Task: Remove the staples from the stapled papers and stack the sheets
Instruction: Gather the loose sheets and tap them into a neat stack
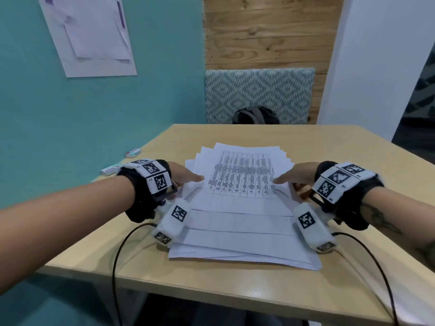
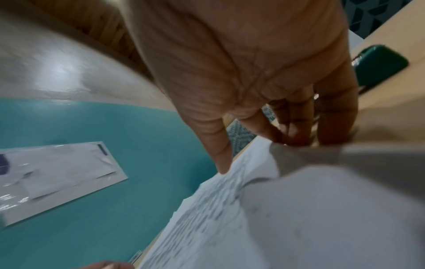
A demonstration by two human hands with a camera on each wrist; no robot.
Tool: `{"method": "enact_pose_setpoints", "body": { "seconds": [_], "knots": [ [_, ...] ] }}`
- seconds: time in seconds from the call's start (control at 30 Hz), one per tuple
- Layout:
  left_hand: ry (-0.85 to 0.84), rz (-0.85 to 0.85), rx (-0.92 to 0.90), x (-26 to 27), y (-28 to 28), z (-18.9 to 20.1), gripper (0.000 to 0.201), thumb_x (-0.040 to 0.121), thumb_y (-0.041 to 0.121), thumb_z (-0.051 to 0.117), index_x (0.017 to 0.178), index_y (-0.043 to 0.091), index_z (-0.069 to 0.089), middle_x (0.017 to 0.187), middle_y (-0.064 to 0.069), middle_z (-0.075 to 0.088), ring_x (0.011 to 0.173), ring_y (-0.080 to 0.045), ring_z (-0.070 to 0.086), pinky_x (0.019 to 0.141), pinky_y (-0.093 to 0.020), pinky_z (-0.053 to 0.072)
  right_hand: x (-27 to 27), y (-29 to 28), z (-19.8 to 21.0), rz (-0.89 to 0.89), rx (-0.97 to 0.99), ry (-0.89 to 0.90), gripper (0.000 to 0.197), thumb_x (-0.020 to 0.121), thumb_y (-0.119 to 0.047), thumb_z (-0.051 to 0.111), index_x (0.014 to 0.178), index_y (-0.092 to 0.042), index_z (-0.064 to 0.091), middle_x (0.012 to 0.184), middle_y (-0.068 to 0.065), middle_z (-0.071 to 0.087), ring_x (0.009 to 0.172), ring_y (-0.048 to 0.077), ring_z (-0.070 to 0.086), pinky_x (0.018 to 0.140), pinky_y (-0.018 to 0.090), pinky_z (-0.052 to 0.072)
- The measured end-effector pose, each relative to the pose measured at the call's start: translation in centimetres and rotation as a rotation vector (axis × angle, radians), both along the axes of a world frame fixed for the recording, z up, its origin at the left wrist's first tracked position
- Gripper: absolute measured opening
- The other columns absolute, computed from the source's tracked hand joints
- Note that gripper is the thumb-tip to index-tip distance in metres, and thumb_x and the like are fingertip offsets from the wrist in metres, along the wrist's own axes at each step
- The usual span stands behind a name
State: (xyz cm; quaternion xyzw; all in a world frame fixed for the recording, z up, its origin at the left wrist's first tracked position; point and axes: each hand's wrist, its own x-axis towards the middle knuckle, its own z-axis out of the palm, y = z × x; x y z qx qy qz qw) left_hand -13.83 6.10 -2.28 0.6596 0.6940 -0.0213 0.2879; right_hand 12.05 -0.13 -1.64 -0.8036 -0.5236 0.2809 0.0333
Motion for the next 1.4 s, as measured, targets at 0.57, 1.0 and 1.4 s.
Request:
{"method": "enact_pose_setpoints", "body": {
  "seconds": [0.57,1.0,1.4],
  "knots": [
    [-0.215,0.007,-0.153,-1.4,-1.4,-0.5,0.039,0.098,0.037,0.038,0.103,-0.001,0.048,0.070,-0.010,0.049,0.033,-0.016,0.052,0.035,-0.019,0.044,1.6,-1.4,-0.1,0.039,-0.089,0.053,0.054,0.093,-0.047,0.050,0.074,0.003,0.055,0.053,0.010,0.067,0.050,0.018,0.063,0.071,0.029,0.053],
    [0.066,-0.087,0.145,3.4,0.9,0.1,0.064,0.096,0.048,0.034,0.134,-0.004,0.039,0.134,-0.016,0.049,0.113,-0.029,0.053,0.065,-0.026,0.038,-1.1,-0.7,1.9,0.019,0.032,0.080,0.051,0.100,-0.031,0.041,0.142,-0.002,0.034,0.135,0.014,0.050,0.106,0.016,0.056,0.062,0.023,0.042],
    [-0.453,0.094,0.009,1.8,3.6,-2.8,0.027,0.081,0.033,0.066,0.071,0.011,0.054,0.077,-0.007,0.055,0.085,-0.025,0.055,0.093,-0.040,0.048,-0.6,0.2,0.4,-0.129,0.094,0.366,0.022,0.084,-0.024,0.069,0.074,-0.007,0.060,0.072,0.010,0.064,0.054,0.024,0.057,0.054,0.028,0.047]
  ]
}}
